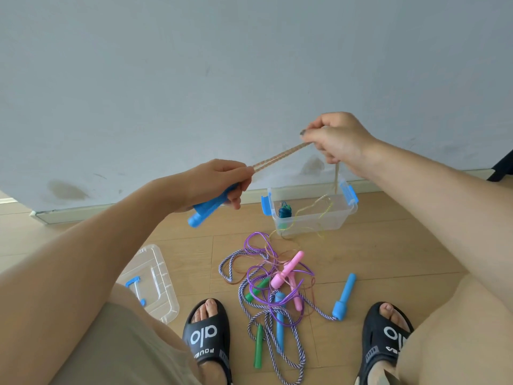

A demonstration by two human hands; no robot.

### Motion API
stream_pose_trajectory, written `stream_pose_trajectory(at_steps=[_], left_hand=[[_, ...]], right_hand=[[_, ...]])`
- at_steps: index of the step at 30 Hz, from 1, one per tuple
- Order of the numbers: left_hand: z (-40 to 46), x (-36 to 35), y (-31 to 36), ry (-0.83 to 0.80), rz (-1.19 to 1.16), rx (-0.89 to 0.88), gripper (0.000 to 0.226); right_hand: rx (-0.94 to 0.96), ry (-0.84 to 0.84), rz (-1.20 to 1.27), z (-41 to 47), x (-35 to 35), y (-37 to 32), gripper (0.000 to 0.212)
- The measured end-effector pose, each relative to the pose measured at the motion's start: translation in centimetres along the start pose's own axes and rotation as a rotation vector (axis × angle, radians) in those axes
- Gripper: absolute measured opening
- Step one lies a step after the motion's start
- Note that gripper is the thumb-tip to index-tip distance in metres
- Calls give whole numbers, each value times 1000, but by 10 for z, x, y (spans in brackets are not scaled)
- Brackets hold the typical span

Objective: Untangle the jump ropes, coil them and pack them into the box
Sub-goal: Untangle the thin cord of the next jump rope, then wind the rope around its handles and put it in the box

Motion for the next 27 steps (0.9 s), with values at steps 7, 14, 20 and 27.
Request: stream_pose_trajectory(at_steps=[7,14,20,27], left_hand=[[5,-14,5,-81,-99,23,32],[10,-21,14,-102,-69,-34,34],[6,-24,14,-155,-87,5,35],[6,-27,14,-183,-21,58,42]], right_hand=[[-101,-294,-101,-6,-25,17,29],[1,-485,-131,-16,-64,-4,38],[16,-394,-161,-17,-45,0,20],[36,-323,-148,-14,-32,5,19]])
Point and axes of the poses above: each hand's wrist, its own z-axis towards the middle knuckle, its own x-axis out of the back of the hand, y = z × x, the point moved 4 cm from there along z, towards the middle knuckle, and after that the axes turned 15 degrees about -y, right-handed, at the moved point
